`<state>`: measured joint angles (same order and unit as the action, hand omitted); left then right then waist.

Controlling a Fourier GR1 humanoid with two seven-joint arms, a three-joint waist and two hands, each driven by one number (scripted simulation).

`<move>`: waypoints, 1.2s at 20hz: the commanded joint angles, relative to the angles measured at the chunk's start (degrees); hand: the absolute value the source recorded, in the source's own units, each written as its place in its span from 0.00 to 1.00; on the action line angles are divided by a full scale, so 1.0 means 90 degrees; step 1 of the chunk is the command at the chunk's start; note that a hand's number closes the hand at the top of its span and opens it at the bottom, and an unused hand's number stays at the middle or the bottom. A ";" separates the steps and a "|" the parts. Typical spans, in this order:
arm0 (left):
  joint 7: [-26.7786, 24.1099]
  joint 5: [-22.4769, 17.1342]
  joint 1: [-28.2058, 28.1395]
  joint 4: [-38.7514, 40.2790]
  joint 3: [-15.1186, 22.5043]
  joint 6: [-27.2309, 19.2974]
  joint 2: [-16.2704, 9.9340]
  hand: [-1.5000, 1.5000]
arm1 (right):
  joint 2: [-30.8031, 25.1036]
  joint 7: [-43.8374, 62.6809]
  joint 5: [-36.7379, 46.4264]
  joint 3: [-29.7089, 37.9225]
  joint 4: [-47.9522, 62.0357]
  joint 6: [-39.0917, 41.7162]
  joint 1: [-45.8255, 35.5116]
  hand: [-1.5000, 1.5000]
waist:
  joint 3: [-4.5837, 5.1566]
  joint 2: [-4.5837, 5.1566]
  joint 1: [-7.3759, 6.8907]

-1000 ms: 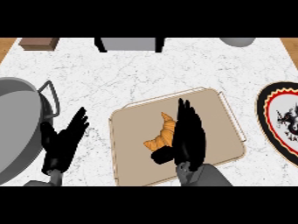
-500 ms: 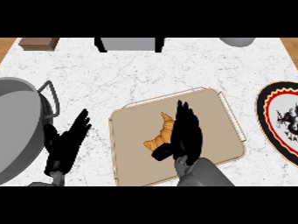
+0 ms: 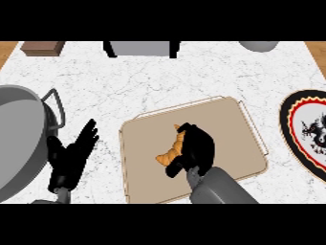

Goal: Pick the croissant from the tray and place it in the plate

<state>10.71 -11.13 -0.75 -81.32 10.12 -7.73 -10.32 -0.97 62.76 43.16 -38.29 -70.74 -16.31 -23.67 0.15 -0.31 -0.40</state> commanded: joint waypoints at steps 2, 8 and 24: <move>-0.0194 0.0080 0.0276 0.0521 -0.0223 0.0128 0.0081 0.50 | 0.0103 0.0397 0.0244 0.0045 0.0285 0.0085 -0.0008 1.00 | -0.0015 0.0036 0.0032; 0.0331 -0.0063 0.0006 -0.0253 -0.0210 0.0280 -0.0016 0.50 | 0.0103 0.0281 0.1162 0.0066 0.0435 -0.0412 -0.0092 1.00 | -0.0016 0.0027 0.0018; 0.0031 0.0129 0.0135 -0.0105 0.0010 0.0259 0.0097 0.50 | -0.2473 0.2157 0.3517 0.4200 0.2623 -0.1496 -0.2798 1.00 | 0.0006 0.0314 -0.0445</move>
<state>10.82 -10.12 -0.13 -82.64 9.85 -5.49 -9.74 -20.59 67.09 68.51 -4.56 -50.81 -23.11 -44.73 0.23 1.95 -3.31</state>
